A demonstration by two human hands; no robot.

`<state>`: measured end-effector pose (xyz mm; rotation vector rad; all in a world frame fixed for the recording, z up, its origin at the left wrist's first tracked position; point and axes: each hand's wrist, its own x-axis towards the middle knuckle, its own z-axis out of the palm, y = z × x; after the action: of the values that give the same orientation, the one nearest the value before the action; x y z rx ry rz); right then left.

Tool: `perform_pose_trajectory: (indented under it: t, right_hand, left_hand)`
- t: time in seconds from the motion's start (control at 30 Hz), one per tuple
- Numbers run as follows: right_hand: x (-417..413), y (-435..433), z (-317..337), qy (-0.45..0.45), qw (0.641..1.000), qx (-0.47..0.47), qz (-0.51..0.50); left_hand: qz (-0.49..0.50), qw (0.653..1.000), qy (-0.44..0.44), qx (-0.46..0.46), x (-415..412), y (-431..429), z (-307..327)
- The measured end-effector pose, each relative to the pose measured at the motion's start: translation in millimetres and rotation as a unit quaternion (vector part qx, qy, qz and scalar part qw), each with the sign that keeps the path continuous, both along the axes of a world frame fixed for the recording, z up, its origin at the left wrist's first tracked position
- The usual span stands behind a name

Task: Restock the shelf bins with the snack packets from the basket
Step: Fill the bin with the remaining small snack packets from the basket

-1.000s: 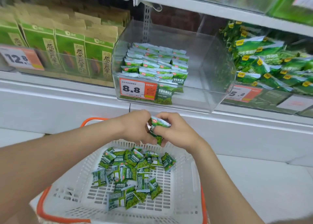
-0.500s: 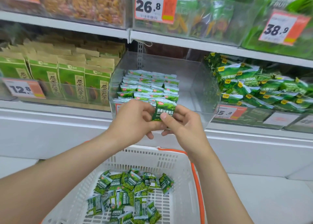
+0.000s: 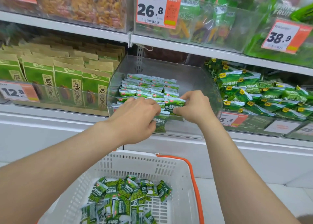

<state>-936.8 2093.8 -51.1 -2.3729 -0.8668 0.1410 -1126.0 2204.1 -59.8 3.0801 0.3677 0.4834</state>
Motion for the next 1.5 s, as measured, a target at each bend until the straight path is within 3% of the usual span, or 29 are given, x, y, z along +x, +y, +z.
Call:
perform_pose_trajectory:
  t: [0.13,0.27,0.47,0.6,0.67,0.77,0.83,0.9,0.97,1.1,1.17,1.23,1.33,1.4,1.5]
  right_hand:
    - [8,15,5,0.039,0.997,-0.069,0.002]
    - [12,22,2,0.007,0.995,-0.097,0.028]
    - [18,26,-8,-0.044,0.991,-0.107,-0.06]
    - [26,22,-10,0.031,0.997,-0.068,-0.022]
    - [27,17,-8,0.022,0.998,-0.051,0.003]
    - [11,5,-6,-0.063,0.997,-0.018,0.029]
    - [-12,-5,-11,-0.164,0.981,0.102,0.032]
    - [-36,-13,-22,-0.264,0.93,0.249,0.064]
    - [-56,-17,-41,-0.333,0.892,0.283,0.116]
    - [-74,-25,-105,-0.346,0.891,0.183,0.229]
    - [-72,-32,-142,-0.294,0.919,0.07,0.251]
    - [-67,-40,-175,-0.226,0.936,-0.1,0.25]
    - [-66,-48,-225,-0.096,0.902,-0.334,0.256]
    - [-69,-53,-261,-0.002,0.868,-0.417,0.272]
    - [-74,-62,-306,0.055,0.837,-0.476,0.264]
  left_hand:
    - [0.005,1.0,0.023,0.006,4,5,0]
    - [-0.014,0.998,0.051,0.017,7,11,0]
    - [-0.017,0.994,0.109,0.025,12,11,-2]
    - [-0.001,0.996,0.066,0.053,9,4,-7]
    - [-0.01,0.997,0.01,0.069,6,-1,-10]
    - [-0.022,0.991,-0.094,0.094,0,-15,-9]
    - [-0.04,0.986,-0.109,0.118,-4,-25,-9]
    - [-0.053,0.993,-0.05,0.095,-9,-32,-14]
    - [-0.033,0.995,0.086,0.03,-14,-37,-24]
    - [-0.058,0.934,0.352,-0.002,-23,-39,-49]
    - [-0.076,0.908,0.411,-0.018,-25,-40,-65]
    - [-0.092,0.892,0.441,-0.021,-25,-43,-79]
    - [-0.094,0.872,0.48,-0.009,-25,-47,-99]
    - [-0.092,0.857,0.507,-0.005,-25,-50,-110]
    - [-0.096,0.843,0.529,0.005,-26,-51,-120]
